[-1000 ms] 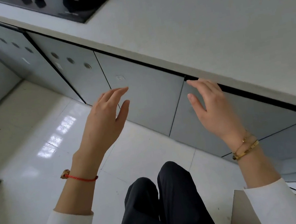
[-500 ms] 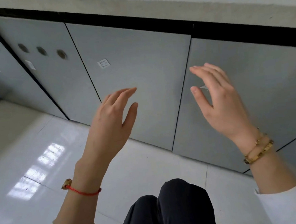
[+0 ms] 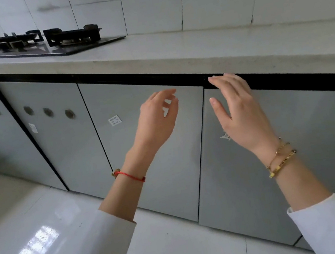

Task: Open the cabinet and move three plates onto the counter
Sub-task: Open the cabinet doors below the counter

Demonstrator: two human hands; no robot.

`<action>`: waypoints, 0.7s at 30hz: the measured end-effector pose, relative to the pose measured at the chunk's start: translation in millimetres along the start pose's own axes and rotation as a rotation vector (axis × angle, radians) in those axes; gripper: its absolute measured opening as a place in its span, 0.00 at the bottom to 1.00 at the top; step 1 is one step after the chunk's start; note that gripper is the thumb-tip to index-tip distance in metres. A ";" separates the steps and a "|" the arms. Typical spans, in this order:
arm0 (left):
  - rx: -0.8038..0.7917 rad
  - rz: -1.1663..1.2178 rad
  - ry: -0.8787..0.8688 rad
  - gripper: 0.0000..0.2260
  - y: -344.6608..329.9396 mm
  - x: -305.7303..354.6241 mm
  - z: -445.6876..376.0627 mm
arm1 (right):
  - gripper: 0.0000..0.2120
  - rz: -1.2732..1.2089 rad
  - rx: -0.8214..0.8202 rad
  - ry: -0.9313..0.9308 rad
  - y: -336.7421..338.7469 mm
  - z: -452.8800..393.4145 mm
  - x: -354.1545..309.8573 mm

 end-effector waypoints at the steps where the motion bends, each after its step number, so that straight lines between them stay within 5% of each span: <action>1: 0.034 0.051 0.059 0.13 -3.6 -4.9 -8.1 | 0.20 0.022 0.001 0.002 -0.4 -3.3 0.7; 8: 0.092 0.498 0.406 0.12 -38.4 -30.0 -35.2 | 0.20 0.072 0.039 0.025 -7.9 -13.8 5.9; 21: 0.138 0.692 0.390 0.12 -58.3 -27.9 -46.3 | 0.21 0.118 0.086 0.047 -18.2 -13.7 15.4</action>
Point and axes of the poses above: each hand's wrist, its own z-axis away from the middle knuckle, its own y-axis out of the back of the hand, x = y × z, the point moved 6 cm from there along -z, towards the middle knuckle, and after that the axes turned 9 degrees about -y, right-handed, at the moved point
